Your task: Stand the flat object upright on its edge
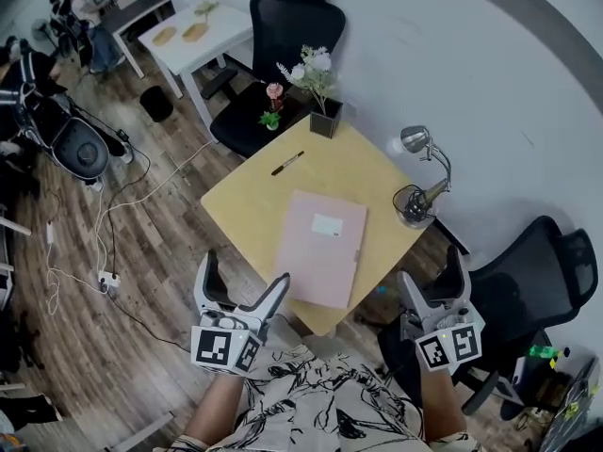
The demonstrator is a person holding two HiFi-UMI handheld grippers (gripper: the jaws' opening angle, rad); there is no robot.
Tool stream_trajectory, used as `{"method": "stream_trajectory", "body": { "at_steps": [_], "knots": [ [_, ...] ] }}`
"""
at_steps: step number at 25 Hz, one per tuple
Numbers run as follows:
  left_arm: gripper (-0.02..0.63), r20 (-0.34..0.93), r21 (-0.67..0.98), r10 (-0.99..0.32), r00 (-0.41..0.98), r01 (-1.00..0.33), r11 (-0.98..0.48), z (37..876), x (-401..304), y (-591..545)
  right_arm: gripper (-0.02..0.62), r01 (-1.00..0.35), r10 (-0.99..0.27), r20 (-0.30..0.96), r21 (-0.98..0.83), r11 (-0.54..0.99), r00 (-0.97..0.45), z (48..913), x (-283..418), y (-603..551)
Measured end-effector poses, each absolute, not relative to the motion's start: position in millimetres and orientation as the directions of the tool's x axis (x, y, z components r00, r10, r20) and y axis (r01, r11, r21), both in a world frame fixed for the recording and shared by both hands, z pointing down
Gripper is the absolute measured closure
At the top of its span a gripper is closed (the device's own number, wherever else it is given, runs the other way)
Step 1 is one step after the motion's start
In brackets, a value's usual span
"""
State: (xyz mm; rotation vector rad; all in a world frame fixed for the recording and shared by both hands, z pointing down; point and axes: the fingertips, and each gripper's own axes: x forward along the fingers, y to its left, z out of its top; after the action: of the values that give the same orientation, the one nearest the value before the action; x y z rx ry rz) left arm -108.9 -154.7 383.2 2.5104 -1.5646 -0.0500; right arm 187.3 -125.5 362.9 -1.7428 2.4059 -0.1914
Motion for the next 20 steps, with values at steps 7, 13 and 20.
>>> {"method": "stream_trajectory", "body": {
  "at_steps": [7, 13, 20],
  "knots": [
    [0.006, 0.12, 0.214, -0.873, 0.472, -0.871, -0.442, 417.1, -121.1, -219.1, 0.109, -0.935, -0.955, 0.05, -0.227, 0.273, -0.291, 408.3, 175.3, -184.6],
    [0.006, 0.24, 0.273, -0.795, 0.556, -0.825, -0.495, 469.0, -108.6, -275.6, 0.109, -0.939, -0.943, 0.205, -0.279, 0.2, -0.261, 468.5, 169.6, -216.5],
    [0.008, 0.348, 0.387, -0.691, 0.634, -0.768, -0.51, 534.3, -85.6, -323.7, 0.109, -0.935, -0.919, 0.316, -0.331, 0.125, -0.235, 536.5, 177.1, -261.0]
  ]
}}
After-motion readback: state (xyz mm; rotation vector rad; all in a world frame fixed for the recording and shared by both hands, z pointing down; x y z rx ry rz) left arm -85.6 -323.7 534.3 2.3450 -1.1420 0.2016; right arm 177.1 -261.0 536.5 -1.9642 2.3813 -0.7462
